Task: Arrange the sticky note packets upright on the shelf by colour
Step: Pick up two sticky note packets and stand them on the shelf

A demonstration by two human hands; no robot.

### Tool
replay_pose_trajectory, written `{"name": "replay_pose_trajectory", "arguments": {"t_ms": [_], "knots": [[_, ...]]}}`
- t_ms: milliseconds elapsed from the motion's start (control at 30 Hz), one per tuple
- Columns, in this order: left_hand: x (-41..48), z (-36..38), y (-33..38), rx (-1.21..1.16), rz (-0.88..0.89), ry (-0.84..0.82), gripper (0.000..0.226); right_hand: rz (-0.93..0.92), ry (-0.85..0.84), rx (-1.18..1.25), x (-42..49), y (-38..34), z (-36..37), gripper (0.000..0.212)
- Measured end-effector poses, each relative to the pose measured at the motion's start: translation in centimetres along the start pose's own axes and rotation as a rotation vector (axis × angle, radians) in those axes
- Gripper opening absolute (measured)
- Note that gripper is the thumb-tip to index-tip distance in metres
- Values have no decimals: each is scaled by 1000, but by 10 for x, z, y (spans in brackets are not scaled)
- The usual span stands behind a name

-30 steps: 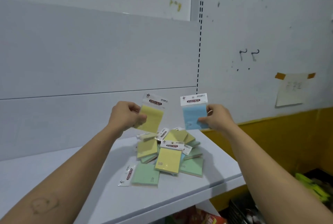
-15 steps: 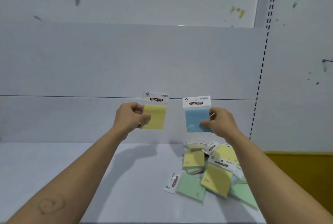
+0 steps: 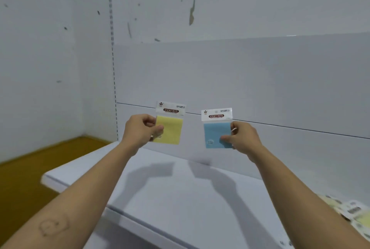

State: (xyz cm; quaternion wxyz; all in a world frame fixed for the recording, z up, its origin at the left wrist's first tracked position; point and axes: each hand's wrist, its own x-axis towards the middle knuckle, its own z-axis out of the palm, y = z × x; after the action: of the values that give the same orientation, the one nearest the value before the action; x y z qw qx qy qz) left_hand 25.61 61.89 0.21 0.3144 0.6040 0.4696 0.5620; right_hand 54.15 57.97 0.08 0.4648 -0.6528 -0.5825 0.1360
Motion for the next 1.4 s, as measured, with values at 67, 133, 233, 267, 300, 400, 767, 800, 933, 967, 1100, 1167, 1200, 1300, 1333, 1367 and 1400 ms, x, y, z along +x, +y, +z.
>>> {"name": "replay_pose_trajectory", "arguments": {"t_ms": [67, 133, 233, 267, 300, 400, 767, 800, 933, 967, 1100, 1167, 1200, 1300, 1333, 1367, 1400], "knots": [[9, -38, -8, 20, -20, 49, 16, -26, -31, 21, 8, -23, 32, 19], [18, -77, -16, 35, -39, 88, 16, -52, -64, 41, 15, -48, 66, 19], [29, -133, -30, 60, -40, 152, 17, -91, -109, 58, 20, -85, 117, 20], [32, -150, -35, 71, -42, 172, 17, -102, -121, 59, 21, -96, 134, 20], [34, -165, -40, 82, -42, 188, 16, -113, -131, 63, 21, -107, 151, 20], [40, -210, -57, 98, -51, 224, 17, -138, -160, 65, 20, -134, 198, 20], [68, -291, -137, 39, -167, 264, 20, -115, -261, 68, 33, -179, 316, 20], [73, -294, -142, 40, -170, 265, 19, -113, -265, 76, 38, -179, 324, 20], [102, -303, -161, 66, -172, 282, 17, -115, -273, 94, 64, -179, 357, 20], [110, -304, -166, 78, -172, 289, 17, -117, -272, 101, 73, -178, 365, 20], [147, -298, -183, 134, -182, 286, 17, -98, -283, 180, 108, -173, 386, 19], [167, -290, -188, 164, -176, 269, 16, -70, -282, 208, 126, -165, 391, 18], [176, -284, -191, 173, -171, 264, 16, -59, -275, 214, 135, -161, 393, 17], [203, -264, -199, 180, -158, 235, 15, -49, -243, 206, 161, -147, 397, 18], [212, -256, -203, 178, -154, 223, 15, -45, -237, 199, 168, -142, 398, 18], [220, -249, -207, 172, -151, 209, 15, -39, -231, 193, 172, -138, 399, 19], [229, -241, -213, 164, -149, 191, 15, -30, -224, 185, 177, -133, 399, 18]]}}
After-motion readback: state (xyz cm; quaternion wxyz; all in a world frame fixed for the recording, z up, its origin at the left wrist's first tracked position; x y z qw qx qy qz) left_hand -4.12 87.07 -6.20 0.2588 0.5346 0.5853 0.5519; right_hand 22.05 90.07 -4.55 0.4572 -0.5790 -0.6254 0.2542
